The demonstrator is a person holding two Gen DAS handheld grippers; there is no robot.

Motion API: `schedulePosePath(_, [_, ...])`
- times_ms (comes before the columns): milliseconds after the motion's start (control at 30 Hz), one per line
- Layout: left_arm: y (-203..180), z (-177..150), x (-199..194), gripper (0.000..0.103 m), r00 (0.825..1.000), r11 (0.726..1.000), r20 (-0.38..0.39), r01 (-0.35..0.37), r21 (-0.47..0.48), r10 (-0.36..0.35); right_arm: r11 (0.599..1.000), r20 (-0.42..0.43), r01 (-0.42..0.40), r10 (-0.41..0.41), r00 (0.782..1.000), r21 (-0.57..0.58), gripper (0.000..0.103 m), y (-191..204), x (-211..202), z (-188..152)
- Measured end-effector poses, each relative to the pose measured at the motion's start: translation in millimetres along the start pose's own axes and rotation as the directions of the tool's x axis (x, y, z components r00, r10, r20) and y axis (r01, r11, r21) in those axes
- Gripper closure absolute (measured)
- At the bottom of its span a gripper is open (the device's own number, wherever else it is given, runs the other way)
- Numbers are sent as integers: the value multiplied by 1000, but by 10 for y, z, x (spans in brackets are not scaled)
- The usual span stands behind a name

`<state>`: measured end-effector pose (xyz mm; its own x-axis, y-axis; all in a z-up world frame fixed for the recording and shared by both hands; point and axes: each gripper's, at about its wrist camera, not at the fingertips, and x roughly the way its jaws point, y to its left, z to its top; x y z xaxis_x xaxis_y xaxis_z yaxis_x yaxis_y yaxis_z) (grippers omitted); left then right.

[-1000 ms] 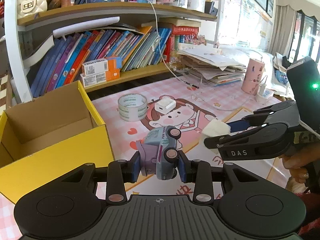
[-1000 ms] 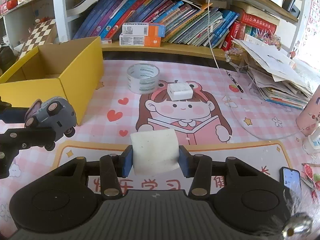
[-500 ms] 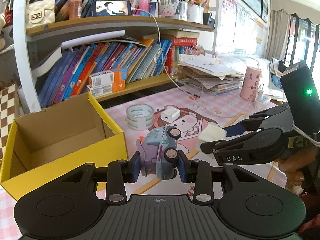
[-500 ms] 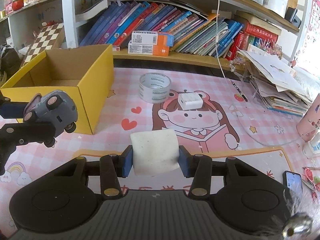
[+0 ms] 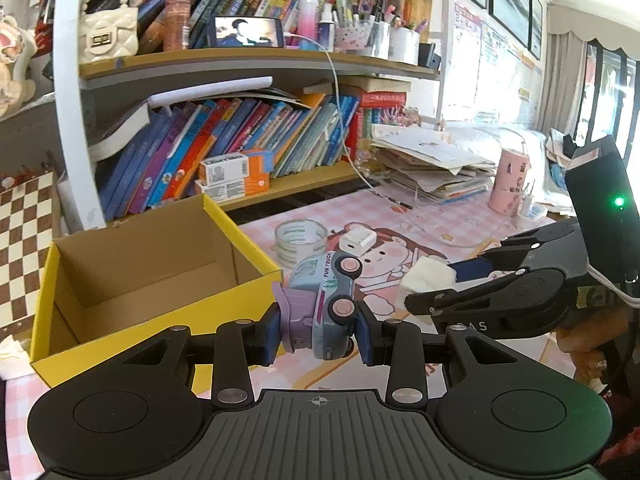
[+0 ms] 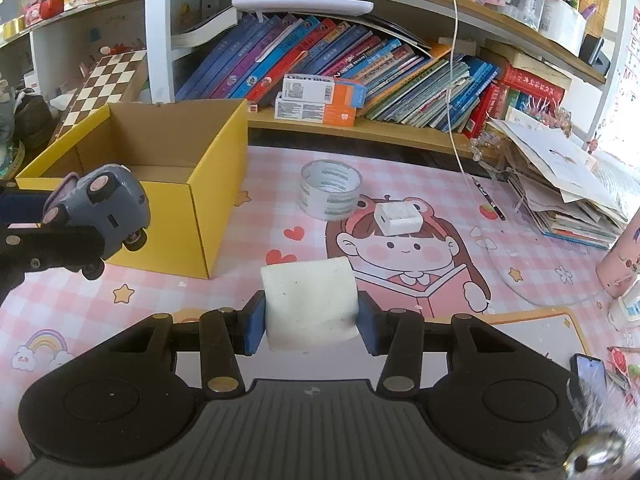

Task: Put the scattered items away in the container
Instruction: 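Lift and carry the toy car and foam cube over the yellow box with both tools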

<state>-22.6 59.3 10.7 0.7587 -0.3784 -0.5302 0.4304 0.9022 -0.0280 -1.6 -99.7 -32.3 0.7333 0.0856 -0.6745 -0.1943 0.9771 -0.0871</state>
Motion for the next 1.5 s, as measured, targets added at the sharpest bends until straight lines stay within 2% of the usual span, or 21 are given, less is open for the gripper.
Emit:
schedulePosePath(833, [419, 3, -192, 68, 996, 992, 49, -68, -108, 73, 998, 36, -24, 26, 999, -58, 59, 193, -32, 174])
schedulePosePath(1500, [913, 162, -202, 68, 981, 974, 81, -159, -160, 174, 977, 102, -136, 154, 983, -161, 59, 521, 125, 805])
